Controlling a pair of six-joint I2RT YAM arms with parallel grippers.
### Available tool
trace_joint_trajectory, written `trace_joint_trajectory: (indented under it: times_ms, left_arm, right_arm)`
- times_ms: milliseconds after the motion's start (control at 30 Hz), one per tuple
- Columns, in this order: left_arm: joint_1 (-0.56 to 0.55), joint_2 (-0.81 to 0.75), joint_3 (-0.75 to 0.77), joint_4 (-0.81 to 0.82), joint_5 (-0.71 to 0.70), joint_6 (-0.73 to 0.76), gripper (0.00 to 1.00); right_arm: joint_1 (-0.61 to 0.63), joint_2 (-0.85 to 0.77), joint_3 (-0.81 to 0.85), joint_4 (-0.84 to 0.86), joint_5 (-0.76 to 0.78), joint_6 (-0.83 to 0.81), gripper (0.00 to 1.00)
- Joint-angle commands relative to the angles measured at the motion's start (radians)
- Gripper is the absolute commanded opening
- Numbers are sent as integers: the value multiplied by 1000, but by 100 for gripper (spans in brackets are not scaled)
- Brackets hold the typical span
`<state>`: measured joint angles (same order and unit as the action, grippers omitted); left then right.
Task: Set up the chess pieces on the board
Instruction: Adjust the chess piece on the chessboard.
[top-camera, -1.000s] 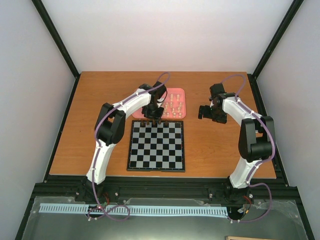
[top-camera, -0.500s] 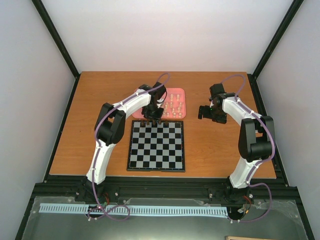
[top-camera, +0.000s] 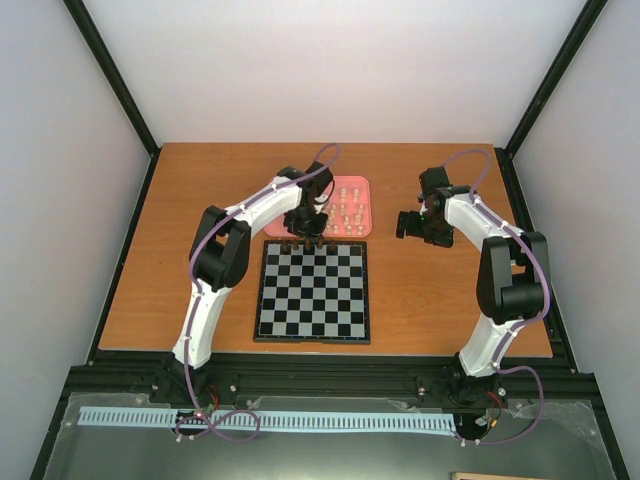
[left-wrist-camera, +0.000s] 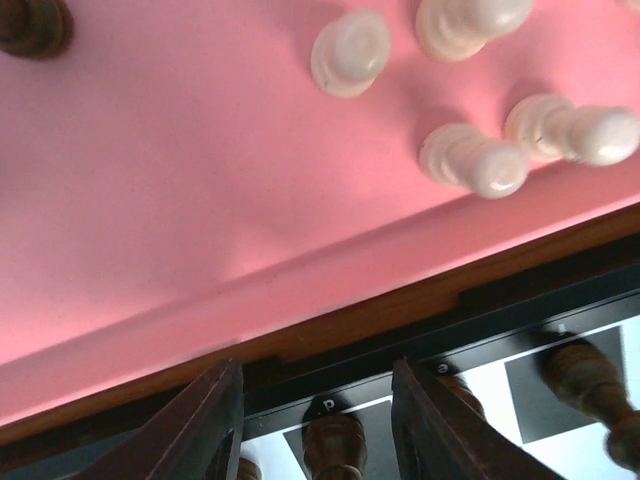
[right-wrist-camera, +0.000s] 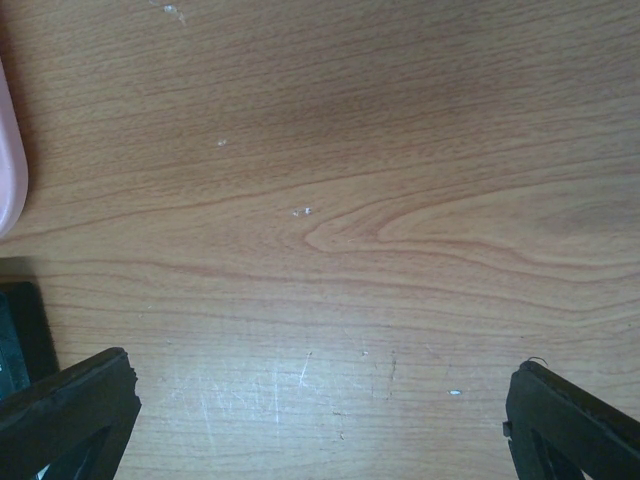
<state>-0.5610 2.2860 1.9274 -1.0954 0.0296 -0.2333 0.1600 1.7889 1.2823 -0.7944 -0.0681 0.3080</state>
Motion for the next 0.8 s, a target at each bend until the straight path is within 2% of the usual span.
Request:
trace_joint_trajectory:
  times_ms: [0,567,767]
  left_arm:
    - [0,10,80,-15,-14,11,44]
    - [34,21,212,-44,-144,-3,48]
    - [124,36,275,-52,-173,-41,48]
  right_arm:
    - [9,15,16,5,-4,0,100]
    - [9,22,29,-2,-2,-4,100]
    - [9,23,37,-7,-1,-3,100]
